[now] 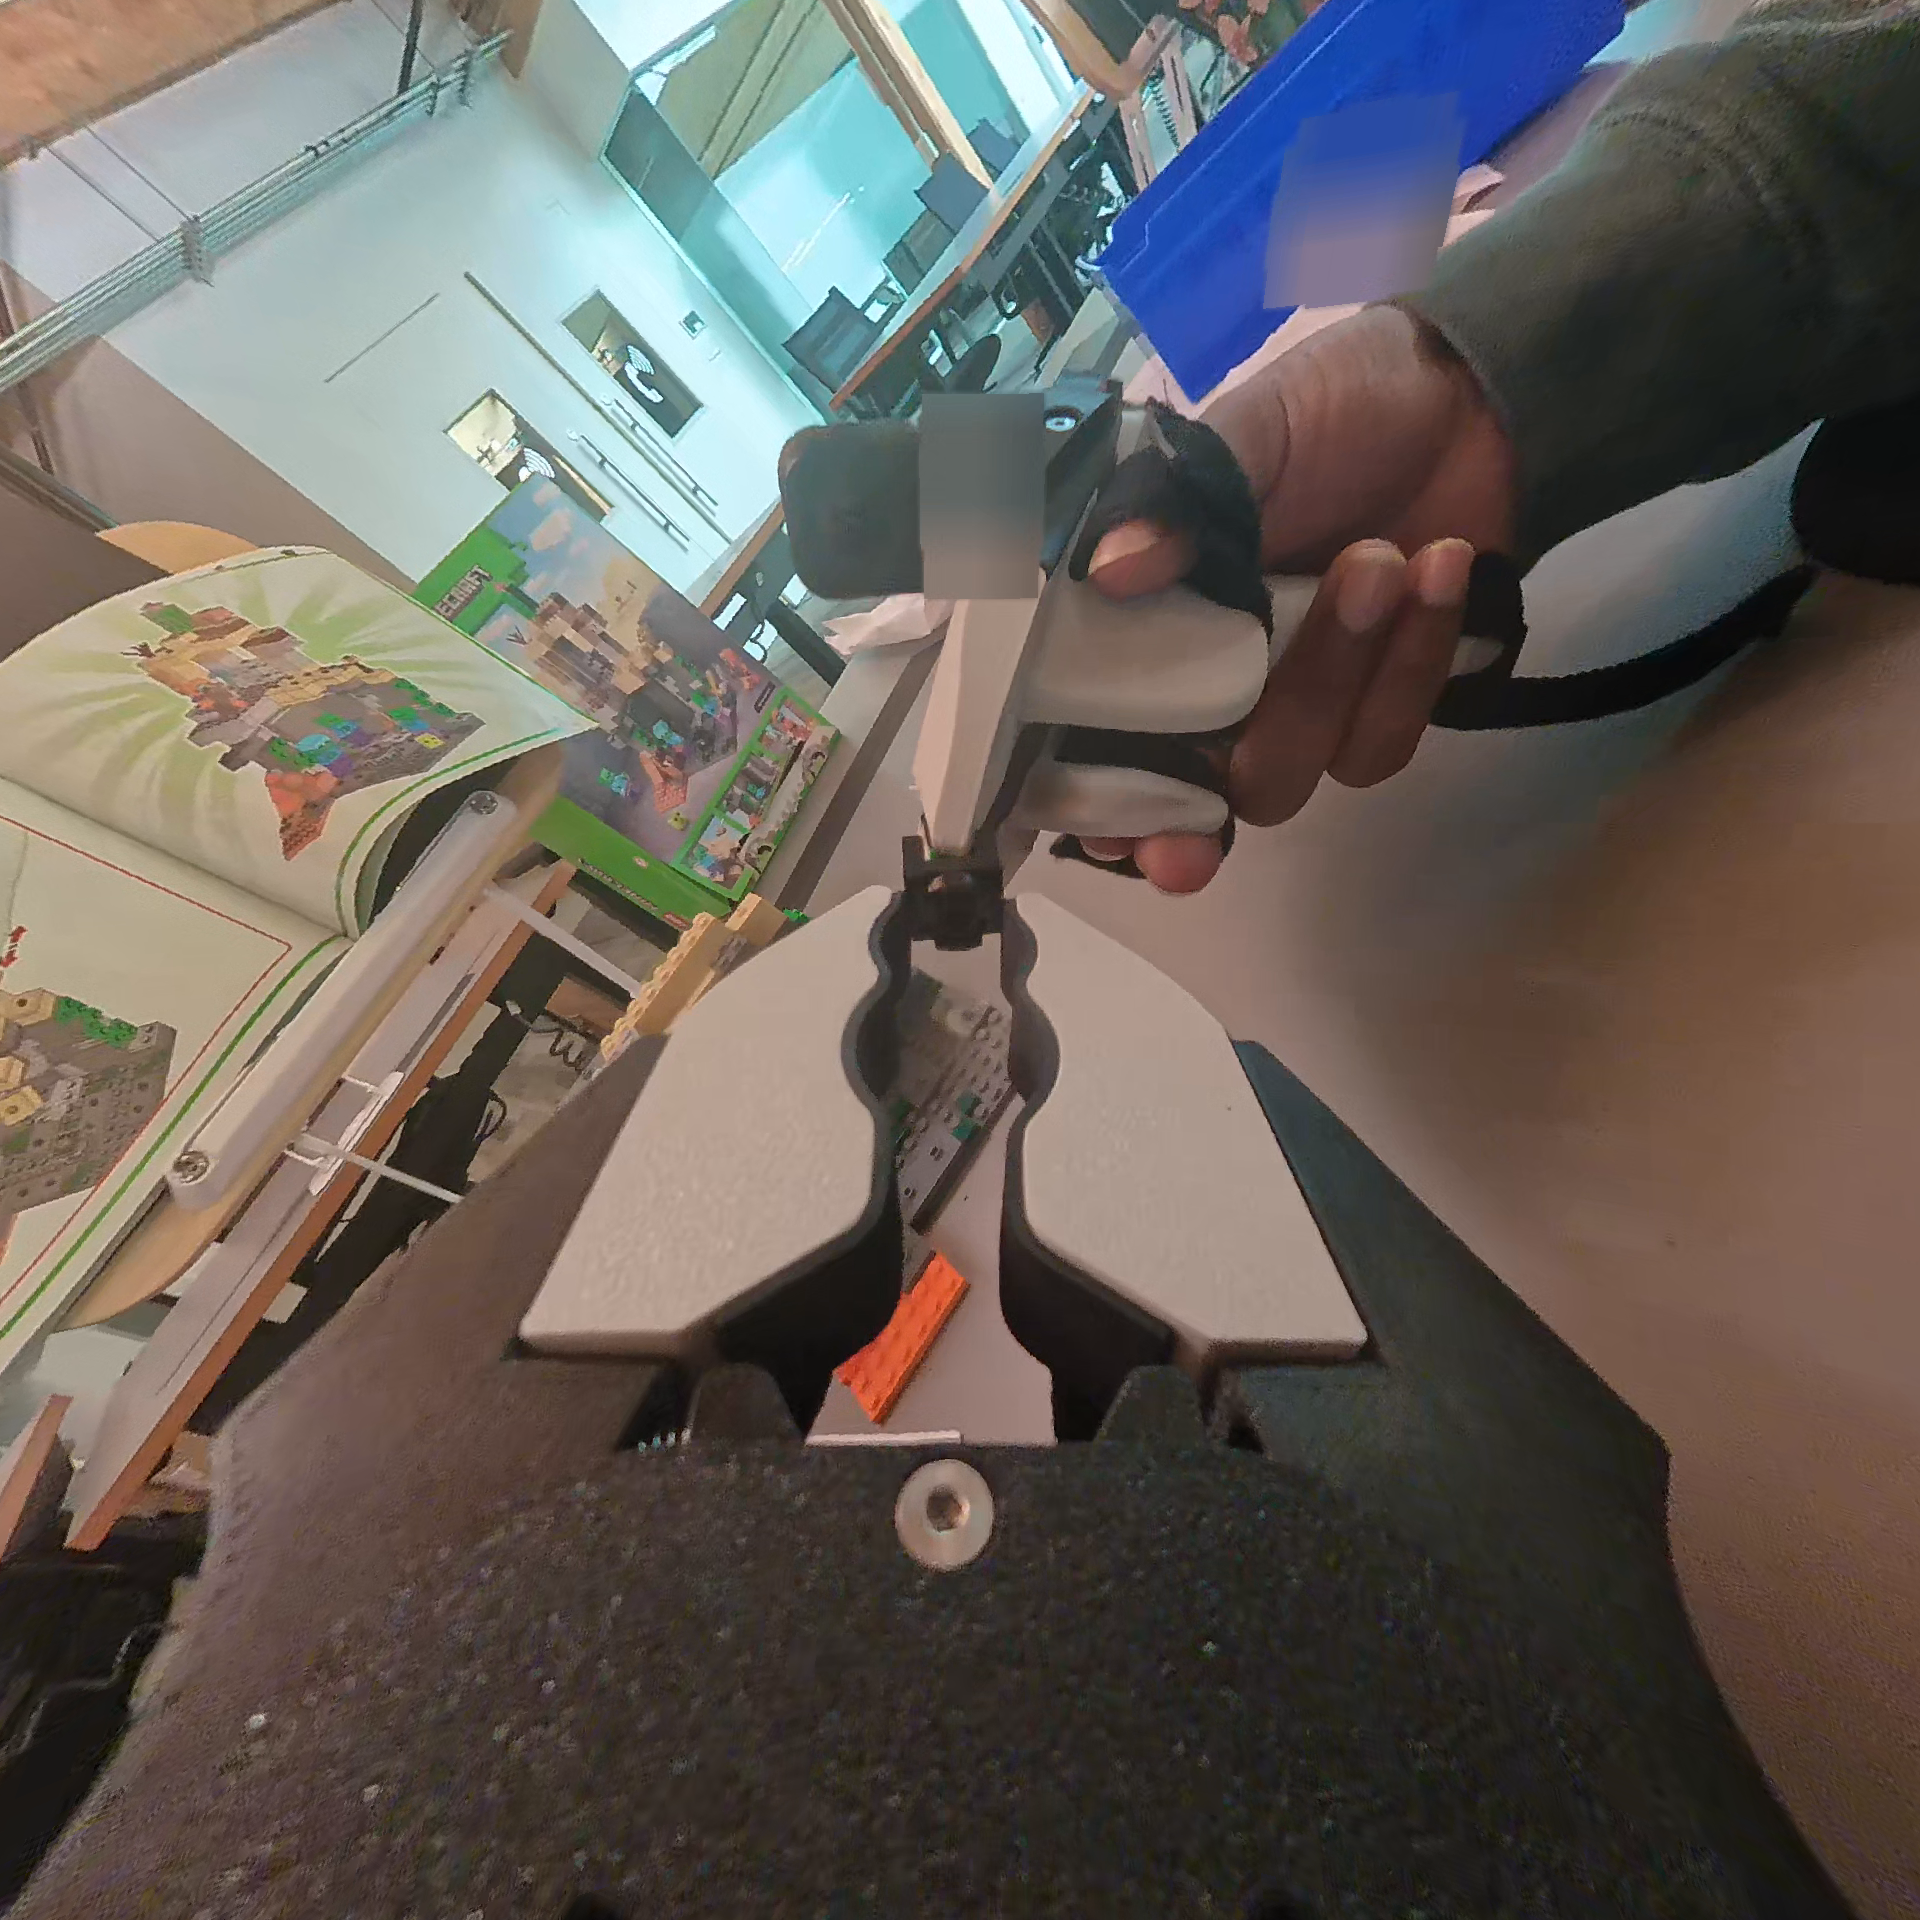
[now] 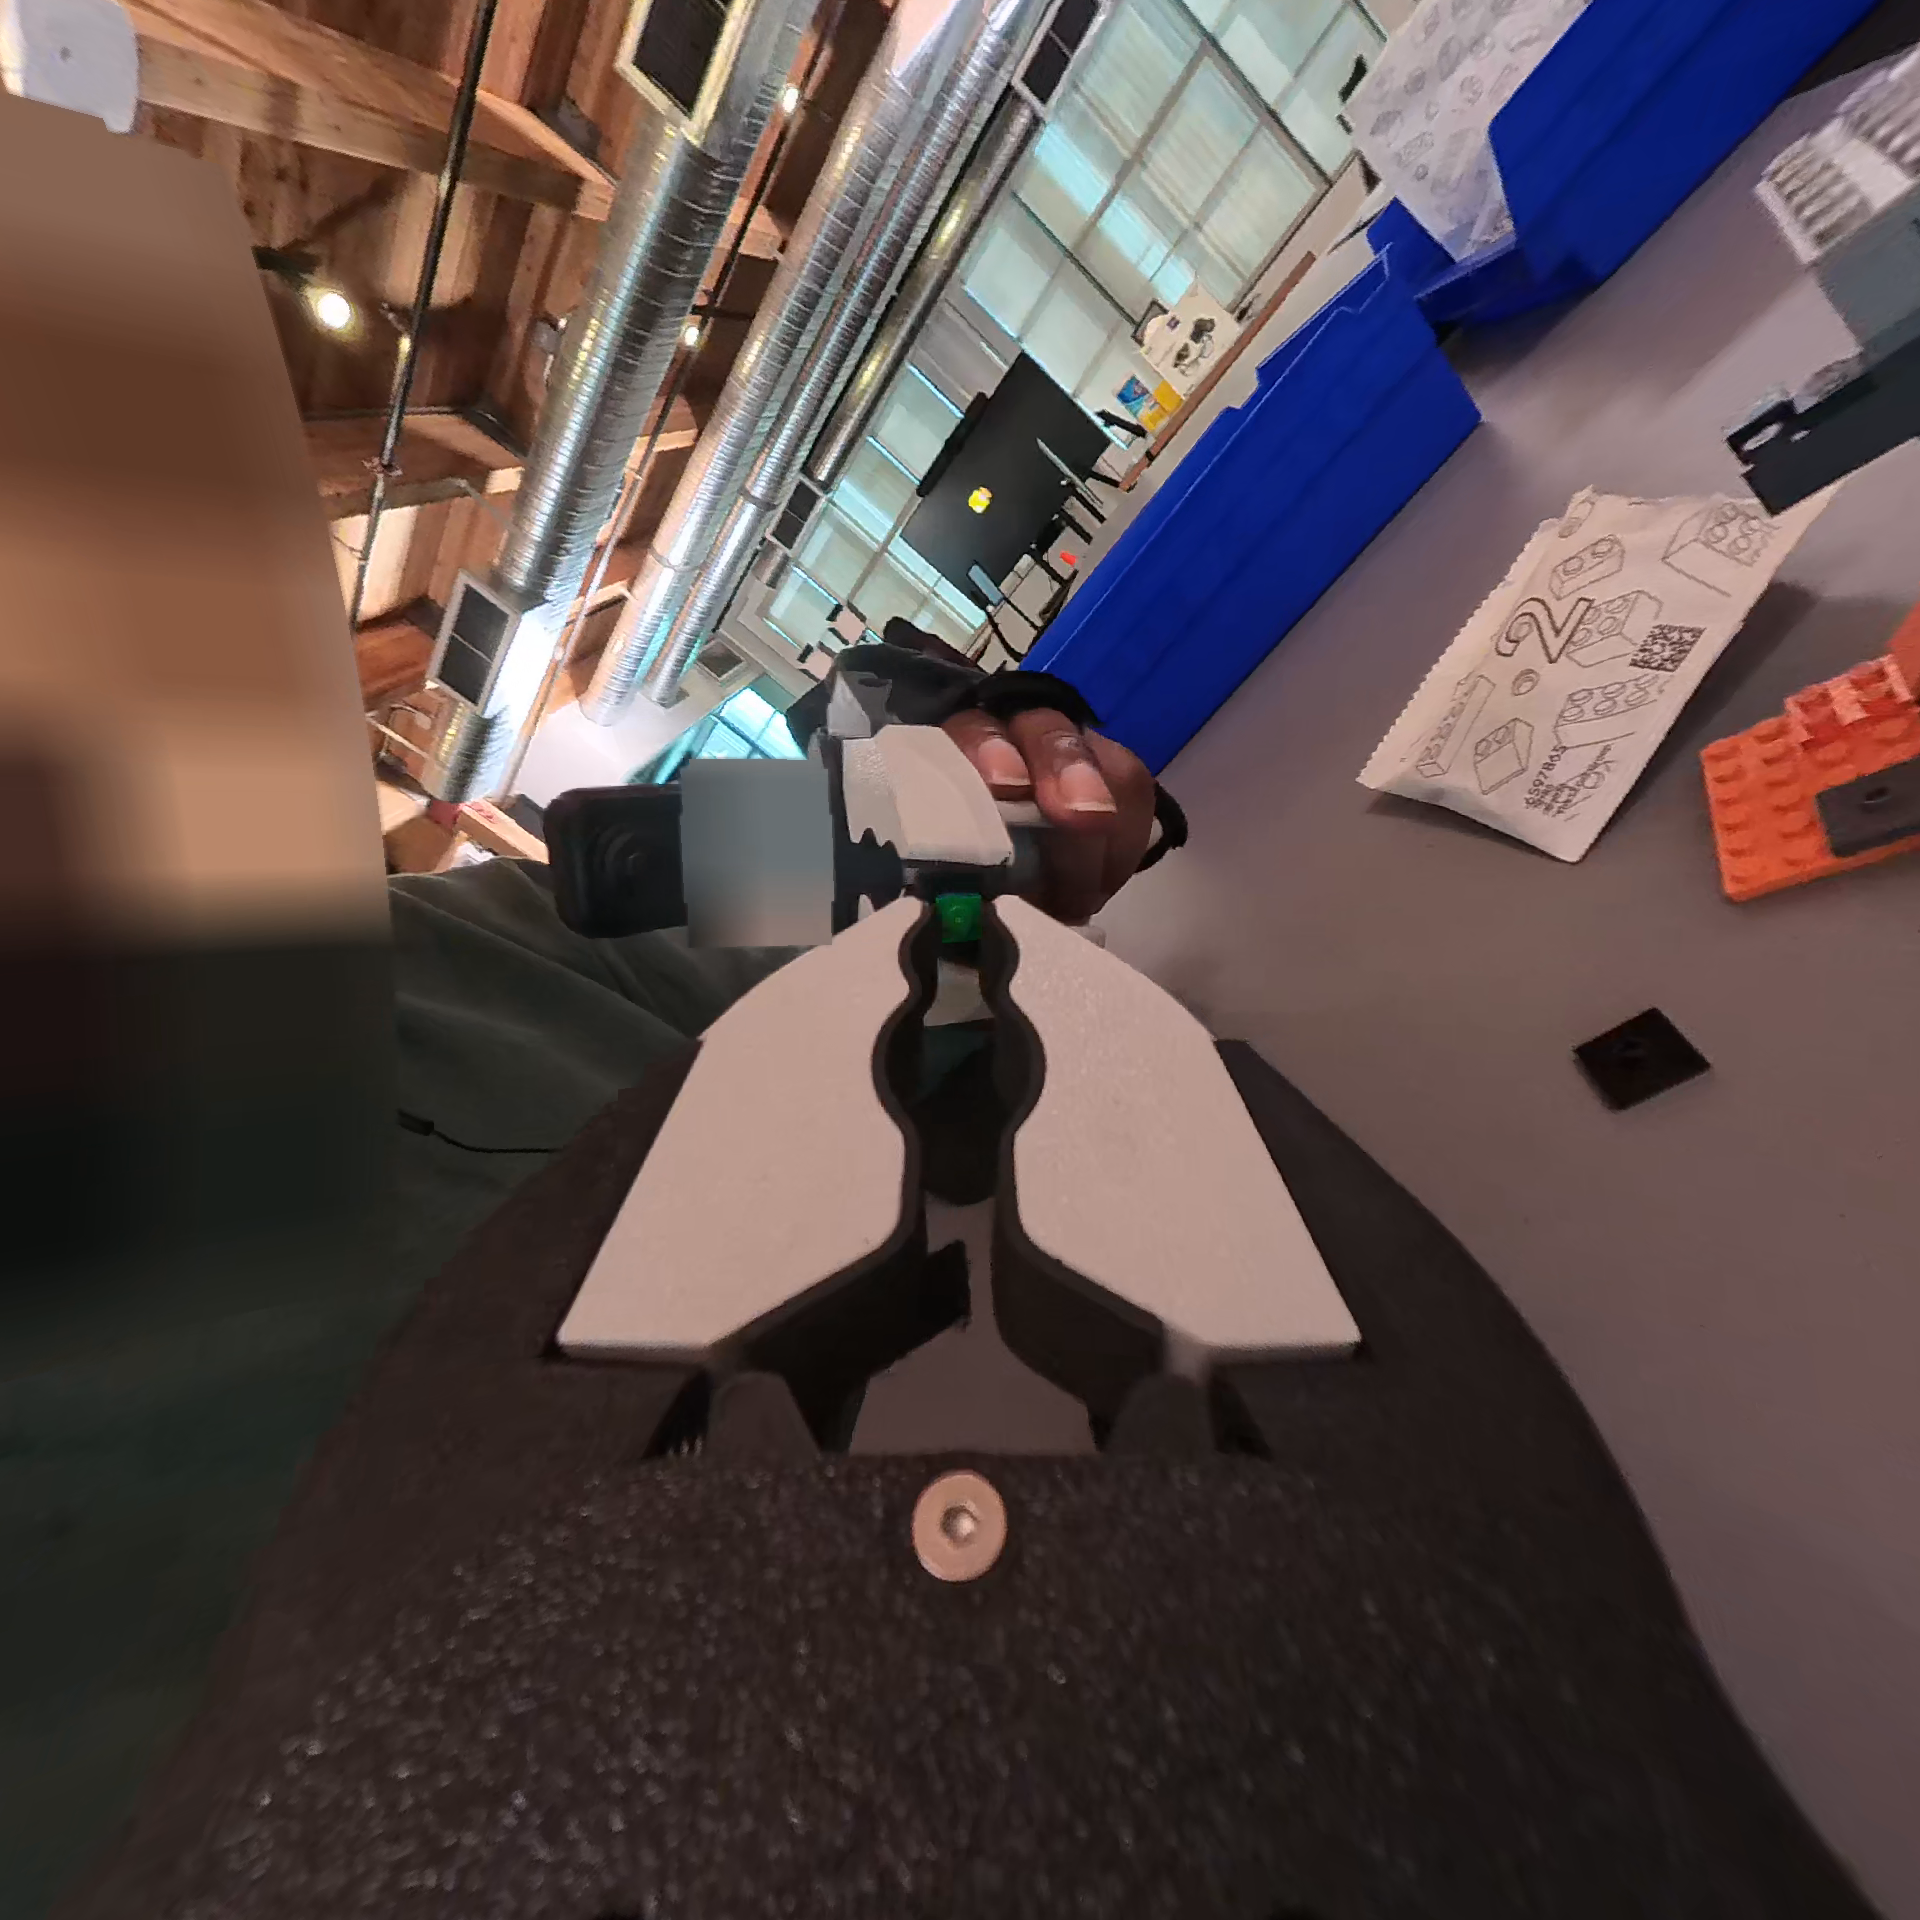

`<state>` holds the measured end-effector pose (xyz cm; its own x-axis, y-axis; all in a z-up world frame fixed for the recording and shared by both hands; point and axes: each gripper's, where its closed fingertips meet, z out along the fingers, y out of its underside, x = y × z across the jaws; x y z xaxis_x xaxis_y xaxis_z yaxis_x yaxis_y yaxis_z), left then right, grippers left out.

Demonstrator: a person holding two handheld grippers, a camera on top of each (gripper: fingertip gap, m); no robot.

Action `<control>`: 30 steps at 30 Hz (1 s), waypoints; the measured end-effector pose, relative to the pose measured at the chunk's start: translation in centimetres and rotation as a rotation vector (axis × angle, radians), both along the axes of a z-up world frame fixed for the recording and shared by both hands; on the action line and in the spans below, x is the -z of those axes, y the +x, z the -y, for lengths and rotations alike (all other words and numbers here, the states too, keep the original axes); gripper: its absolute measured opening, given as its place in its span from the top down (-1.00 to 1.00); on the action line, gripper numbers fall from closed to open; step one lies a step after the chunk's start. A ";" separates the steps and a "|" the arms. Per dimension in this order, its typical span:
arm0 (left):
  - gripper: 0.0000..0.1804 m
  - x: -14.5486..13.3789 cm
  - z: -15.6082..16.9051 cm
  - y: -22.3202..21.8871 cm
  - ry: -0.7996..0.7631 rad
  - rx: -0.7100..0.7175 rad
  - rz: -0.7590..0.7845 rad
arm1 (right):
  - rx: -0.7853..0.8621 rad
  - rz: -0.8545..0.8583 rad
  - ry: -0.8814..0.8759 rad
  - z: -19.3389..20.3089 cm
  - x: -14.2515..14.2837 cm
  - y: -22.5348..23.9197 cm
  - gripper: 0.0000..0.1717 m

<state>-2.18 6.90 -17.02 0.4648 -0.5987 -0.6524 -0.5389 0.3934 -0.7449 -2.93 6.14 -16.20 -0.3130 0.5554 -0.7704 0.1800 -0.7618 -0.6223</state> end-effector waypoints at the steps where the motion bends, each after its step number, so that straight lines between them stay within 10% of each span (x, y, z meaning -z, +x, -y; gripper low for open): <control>1: 0.82 0.0 0.1 0.0 -0.002 0.007 0.004 | -0.010 -0.005 -0.017 0.1 -0.1 0.0 0.92; 30: 0.82 -1.9 0.2 -1.0 -0.118 0.050 0.181 | 0.006 -0.060 0.088 -0.1 -1.1 1.0 0.93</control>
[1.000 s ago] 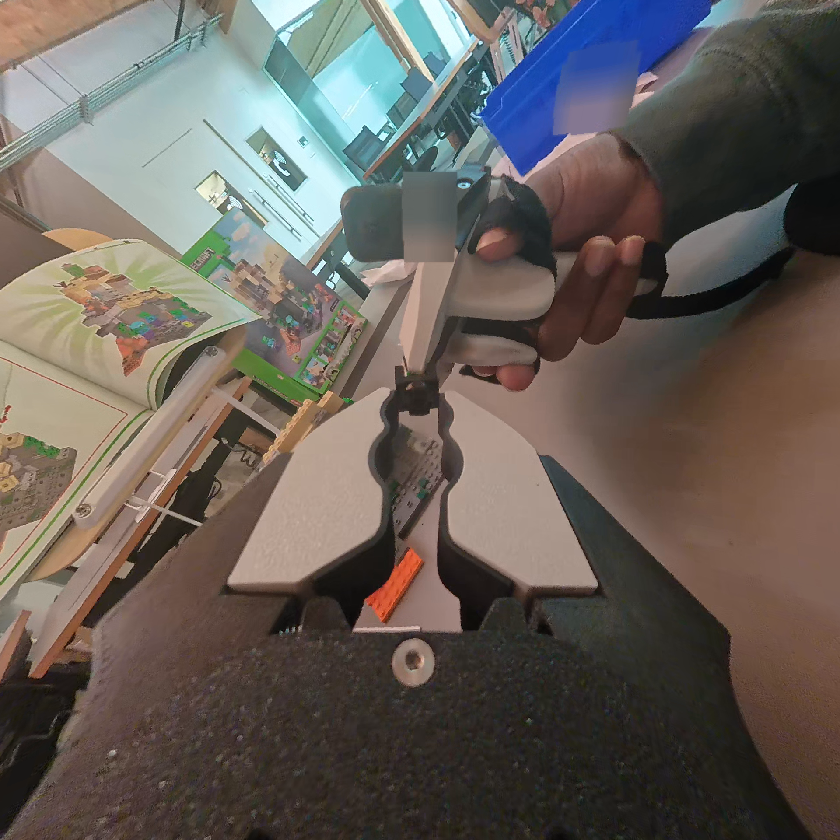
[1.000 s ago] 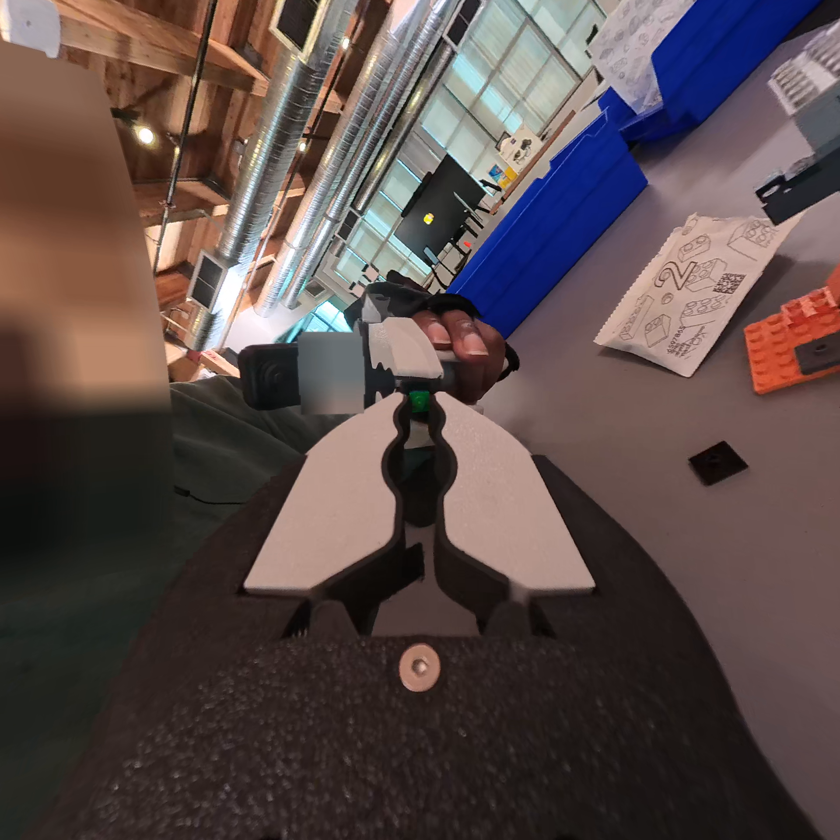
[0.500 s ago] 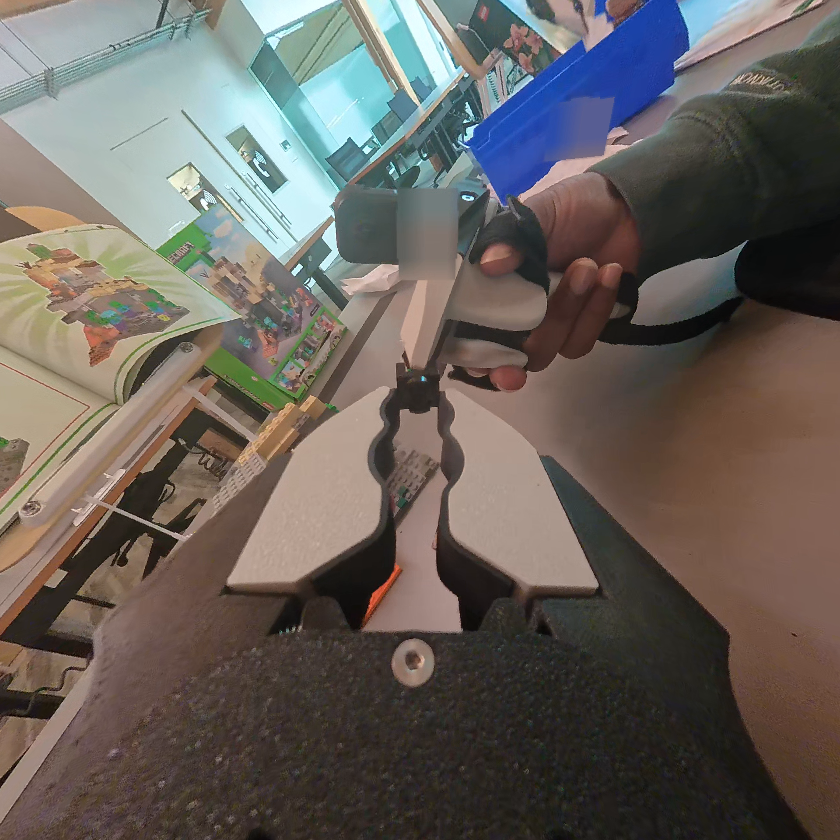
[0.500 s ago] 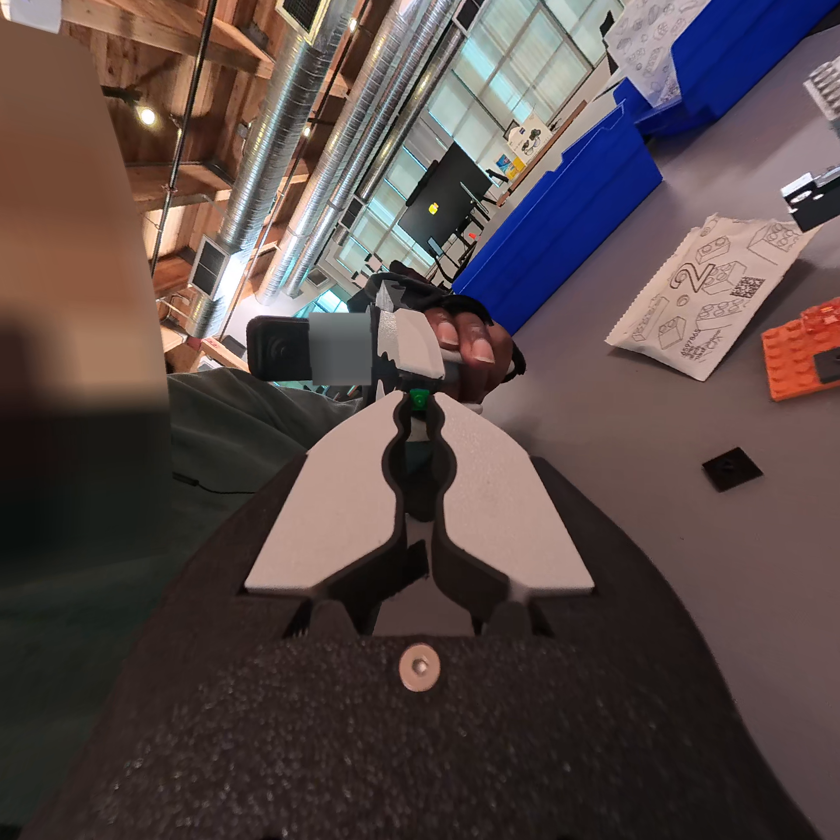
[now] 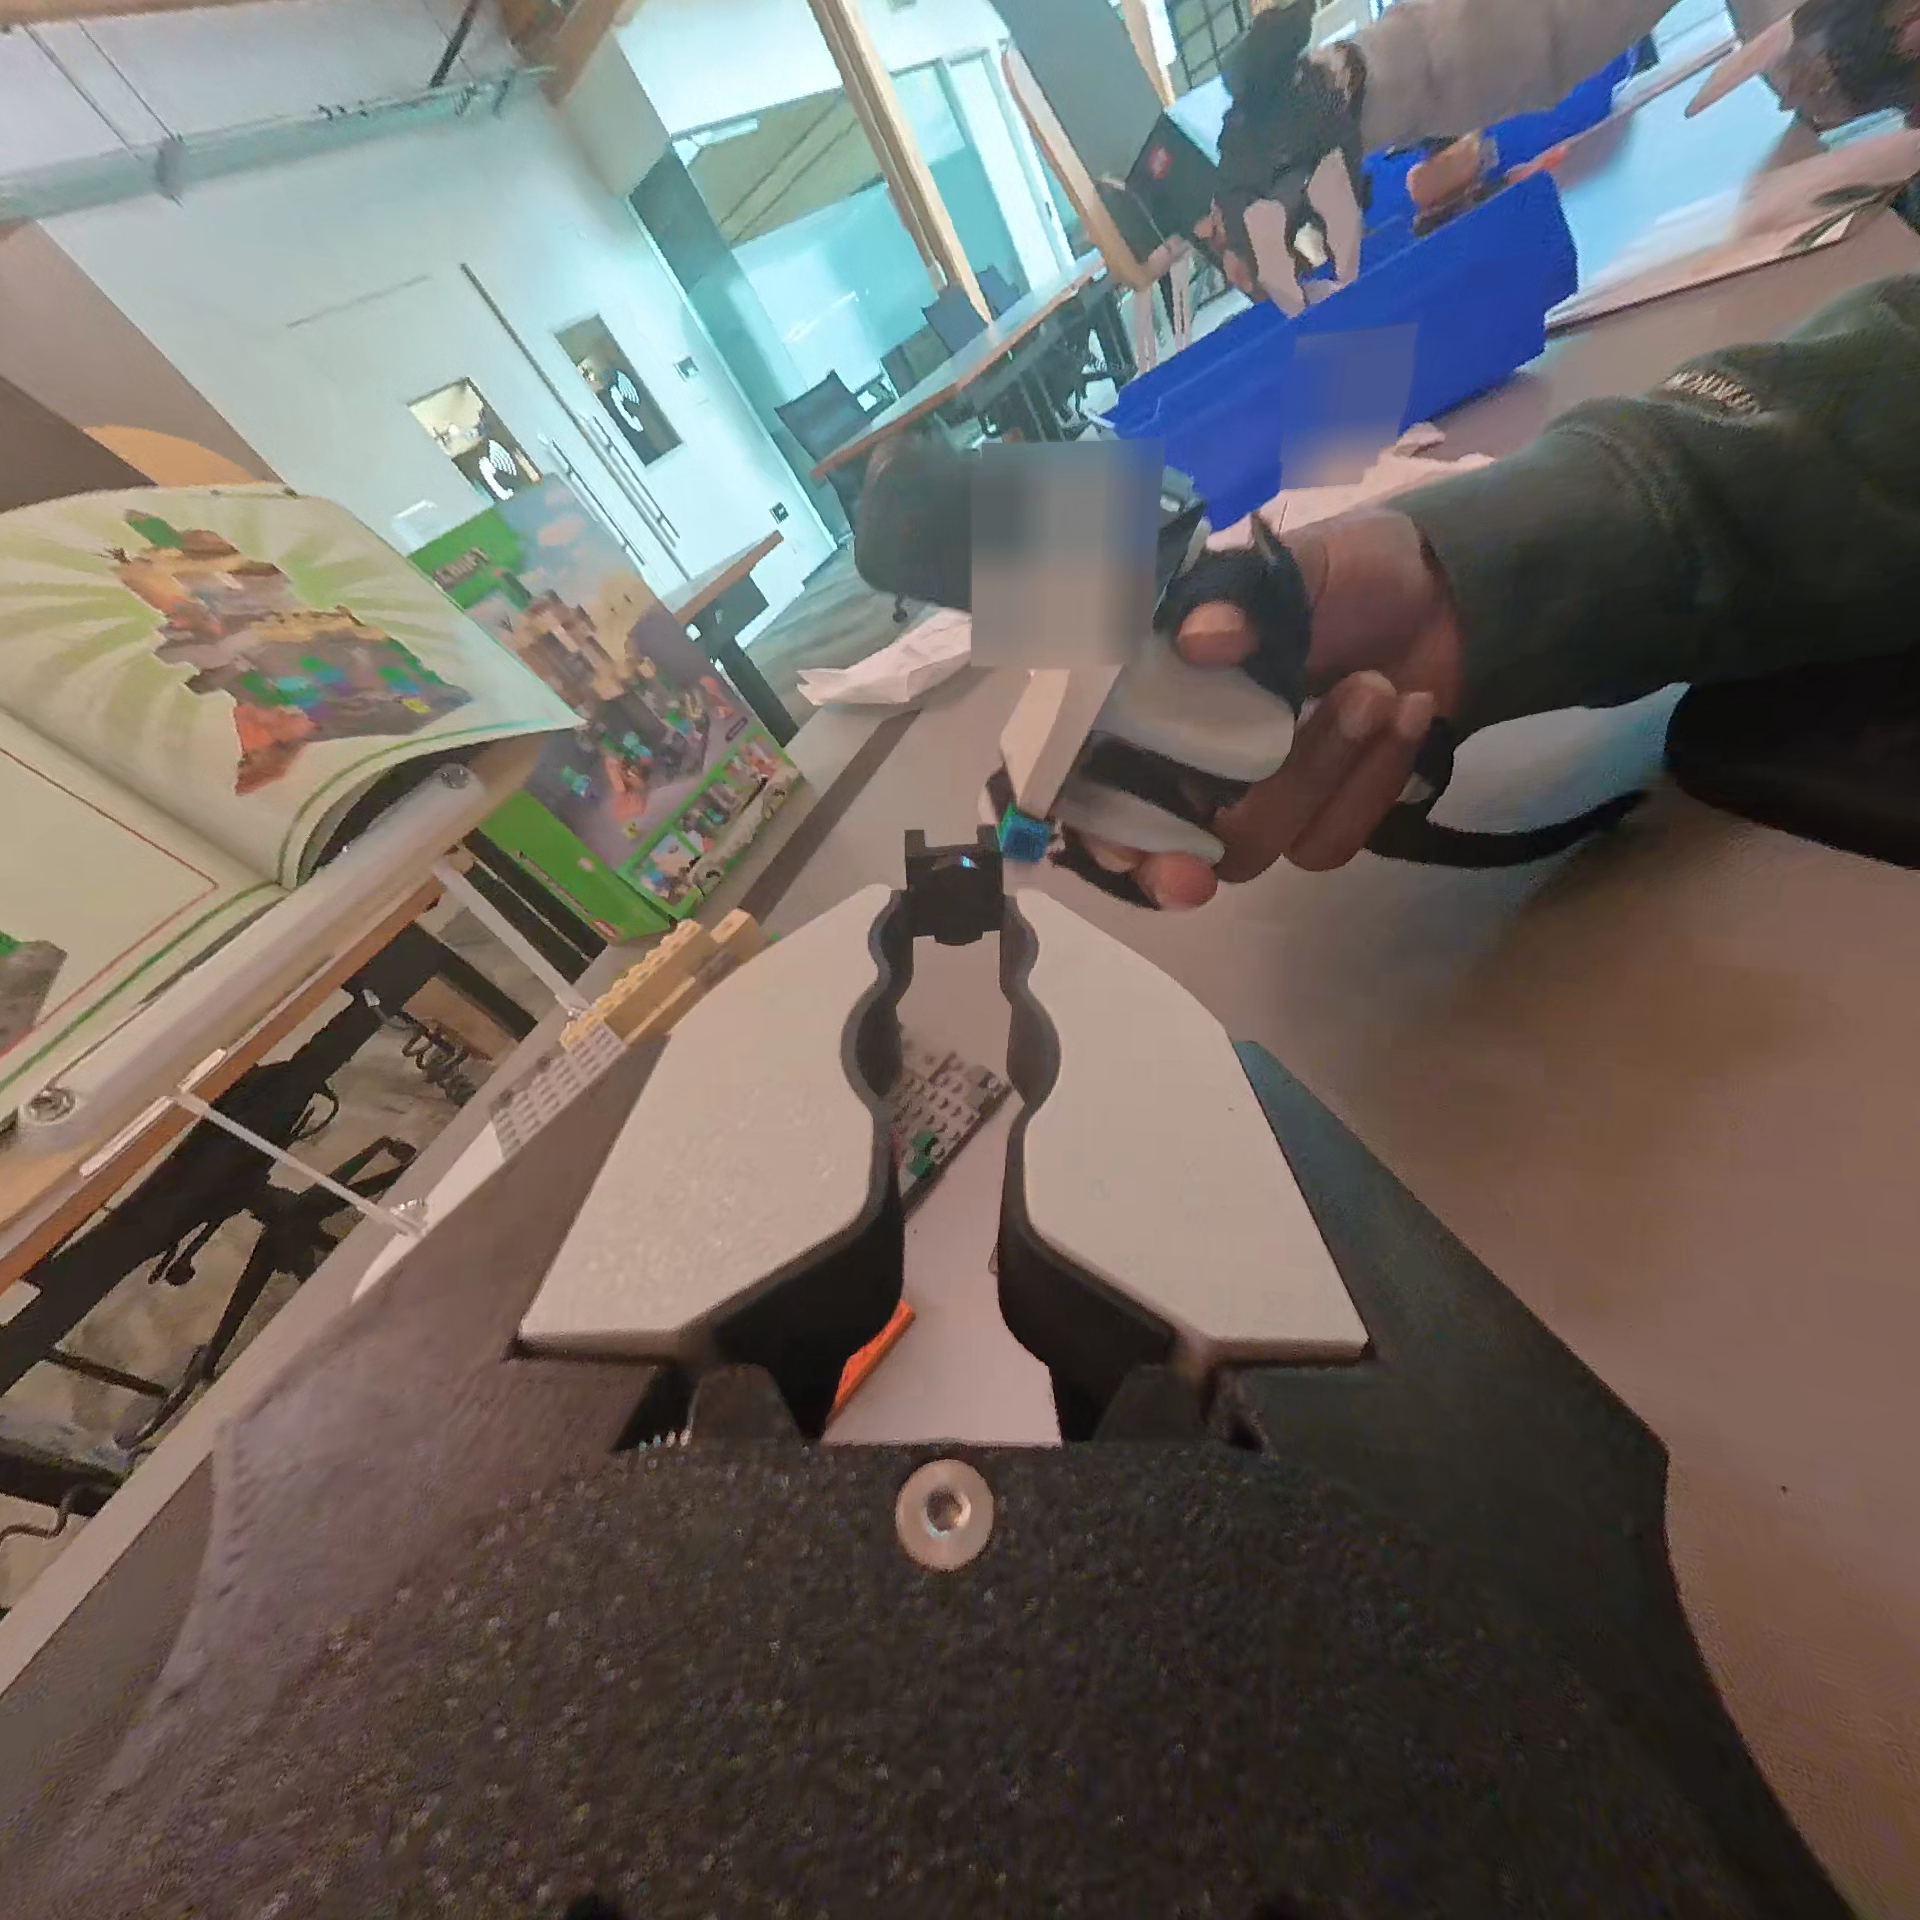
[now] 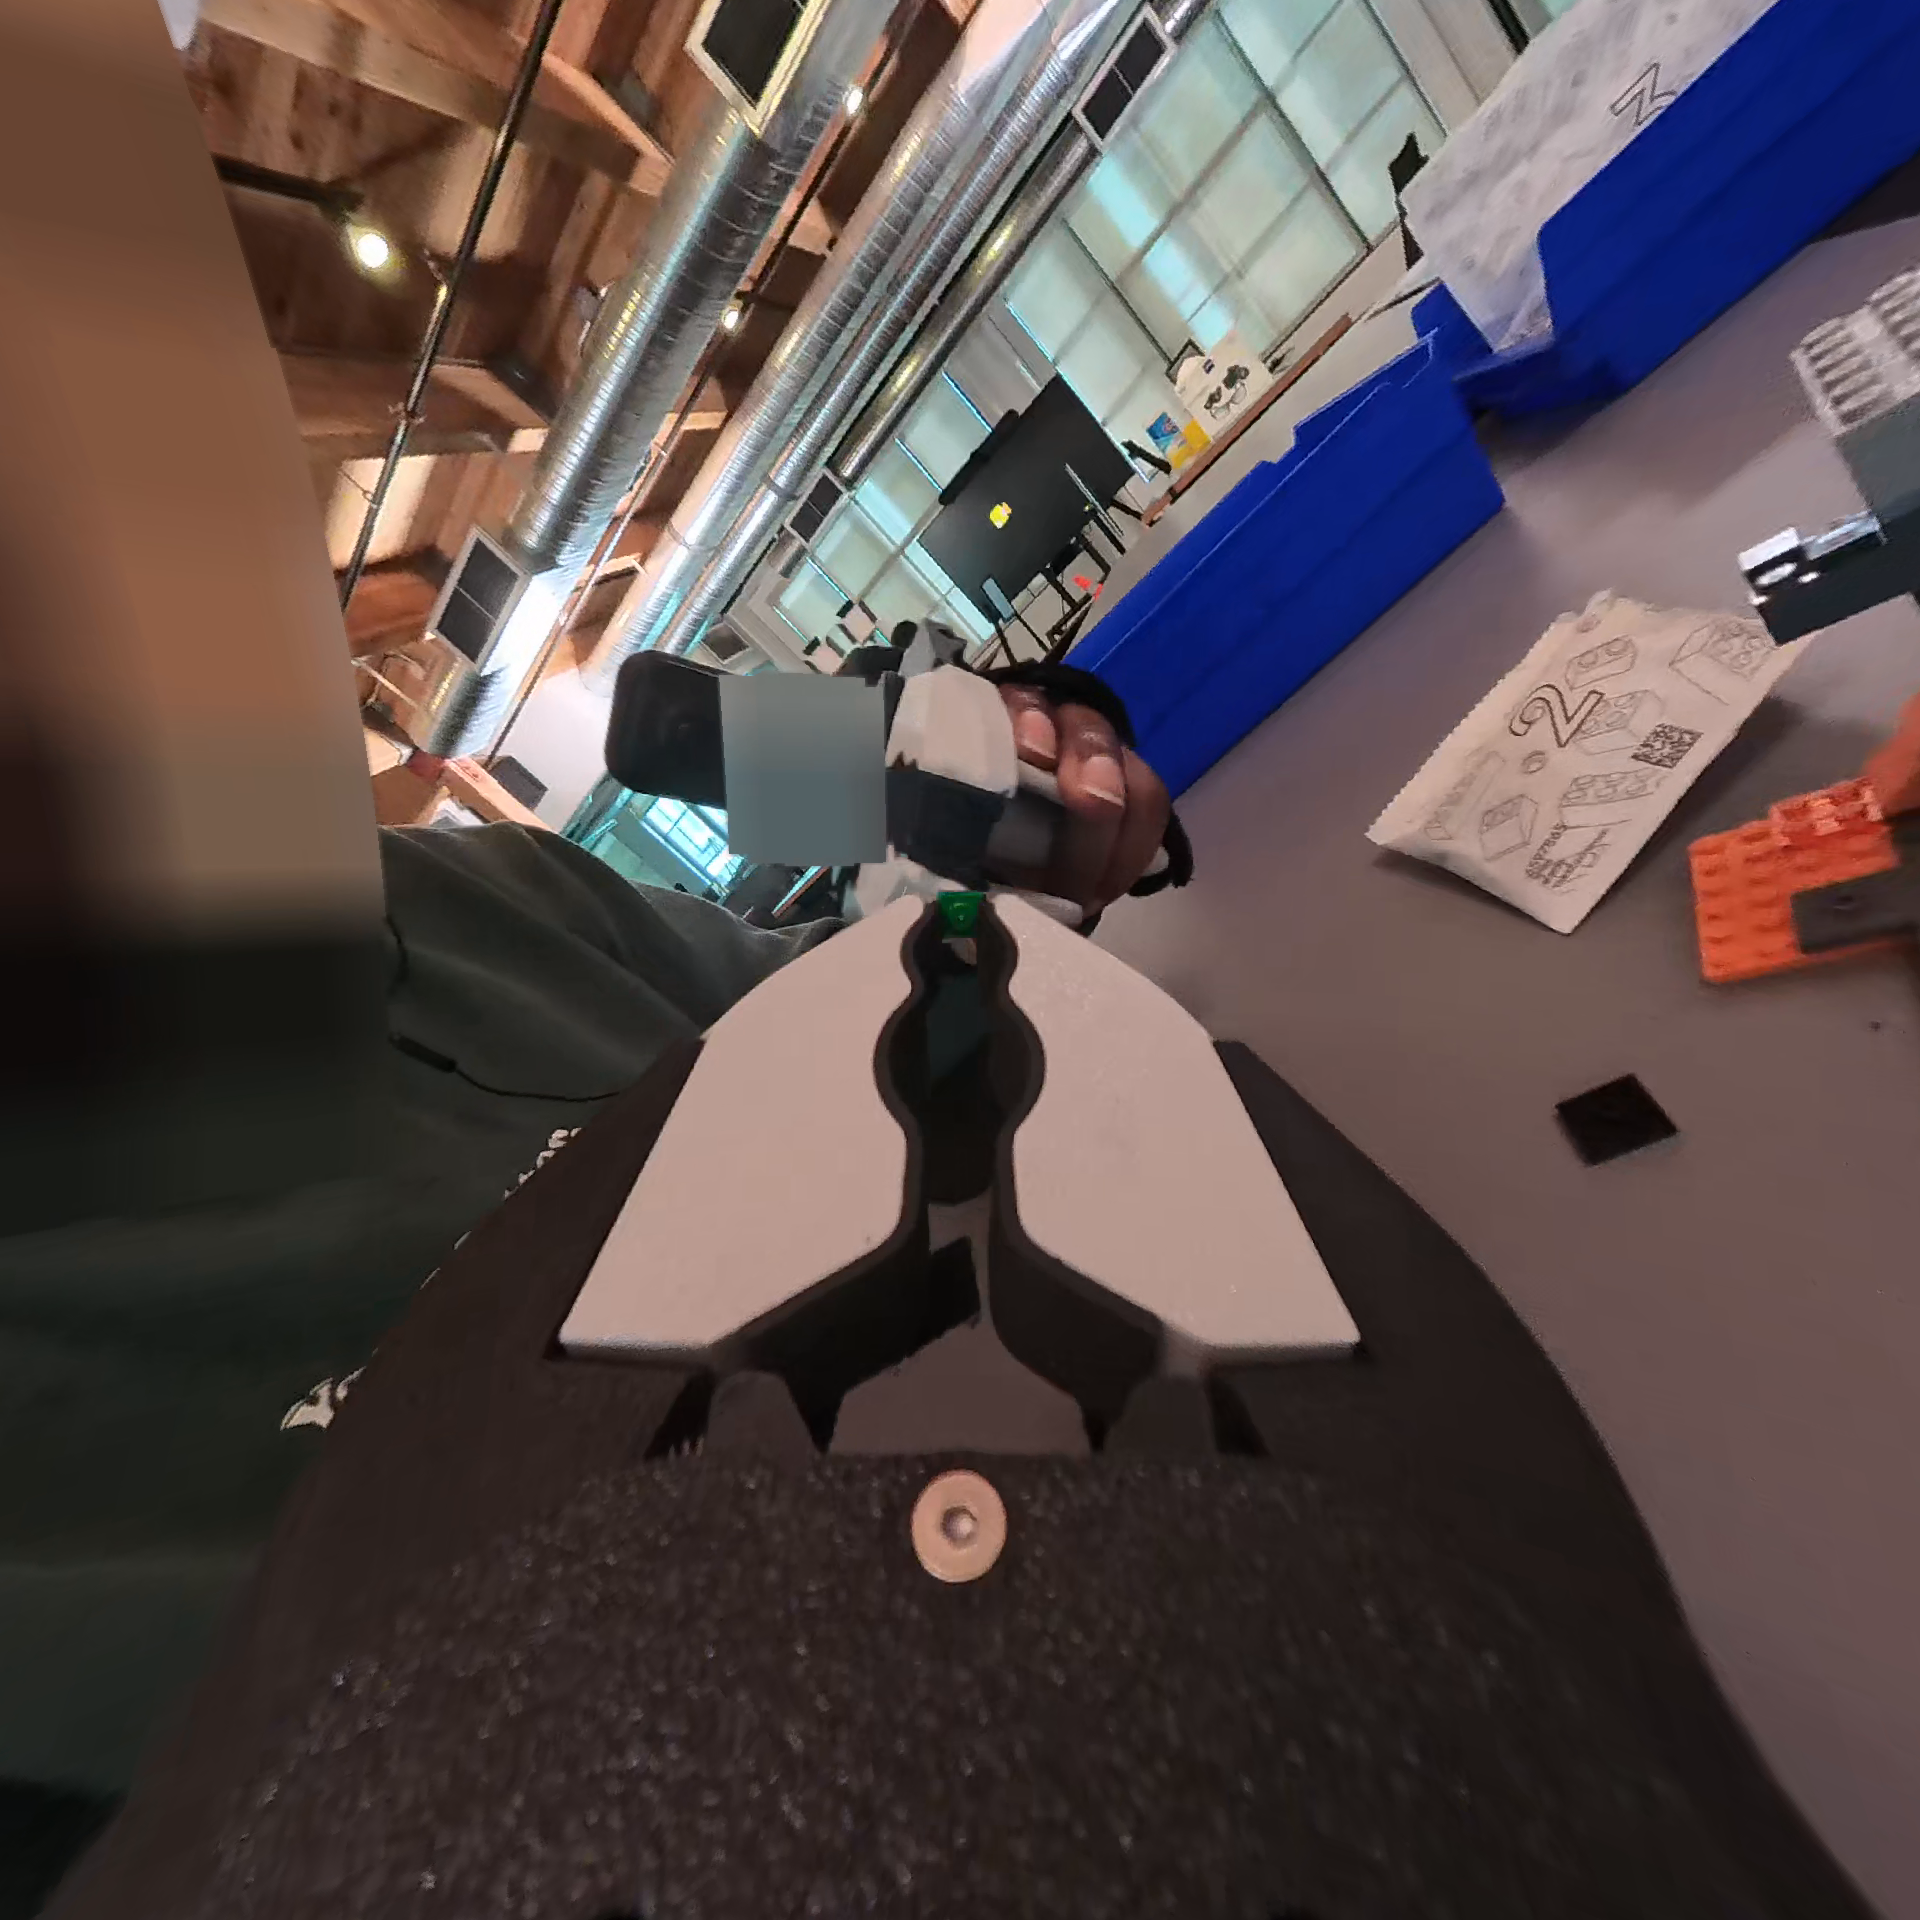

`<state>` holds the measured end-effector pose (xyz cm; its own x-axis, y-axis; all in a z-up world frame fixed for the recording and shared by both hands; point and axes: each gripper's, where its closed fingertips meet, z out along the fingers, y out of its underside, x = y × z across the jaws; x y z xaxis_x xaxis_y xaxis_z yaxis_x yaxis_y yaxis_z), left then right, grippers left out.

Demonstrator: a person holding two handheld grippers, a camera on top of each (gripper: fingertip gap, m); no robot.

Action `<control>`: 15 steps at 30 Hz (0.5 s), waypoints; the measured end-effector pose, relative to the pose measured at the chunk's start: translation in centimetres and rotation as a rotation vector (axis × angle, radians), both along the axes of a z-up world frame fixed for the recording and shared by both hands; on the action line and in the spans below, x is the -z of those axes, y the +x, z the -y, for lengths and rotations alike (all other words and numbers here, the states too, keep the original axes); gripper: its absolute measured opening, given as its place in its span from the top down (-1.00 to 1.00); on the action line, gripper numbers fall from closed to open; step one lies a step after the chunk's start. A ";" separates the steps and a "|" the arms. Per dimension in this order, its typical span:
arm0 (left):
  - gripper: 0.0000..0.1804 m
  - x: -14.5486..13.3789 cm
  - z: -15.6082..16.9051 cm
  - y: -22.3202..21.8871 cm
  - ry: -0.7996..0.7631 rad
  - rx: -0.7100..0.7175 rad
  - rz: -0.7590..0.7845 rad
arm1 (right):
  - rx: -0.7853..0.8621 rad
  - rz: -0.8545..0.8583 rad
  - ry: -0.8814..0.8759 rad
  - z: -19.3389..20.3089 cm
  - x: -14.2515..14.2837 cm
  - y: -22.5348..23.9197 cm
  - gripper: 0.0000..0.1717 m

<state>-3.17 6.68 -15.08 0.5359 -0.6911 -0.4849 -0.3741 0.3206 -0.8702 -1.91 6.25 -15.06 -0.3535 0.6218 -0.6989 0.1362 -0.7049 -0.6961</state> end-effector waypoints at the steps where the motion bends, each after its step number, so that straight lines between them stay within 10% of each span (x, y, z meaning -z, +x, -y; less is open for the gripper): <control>1: 0.82 0.3 -0.2 -0.2 -0.008 -0.006 -0.007 | 0.003 -0.006 0.006 -0.1 -0.1 0.1 0.93; 15: 0.79 5.6 -0.5 0.3 -0.160 0.033 -0.181 | -0.009 0.004 -0.027 0.1 0.4 -0.2 0.93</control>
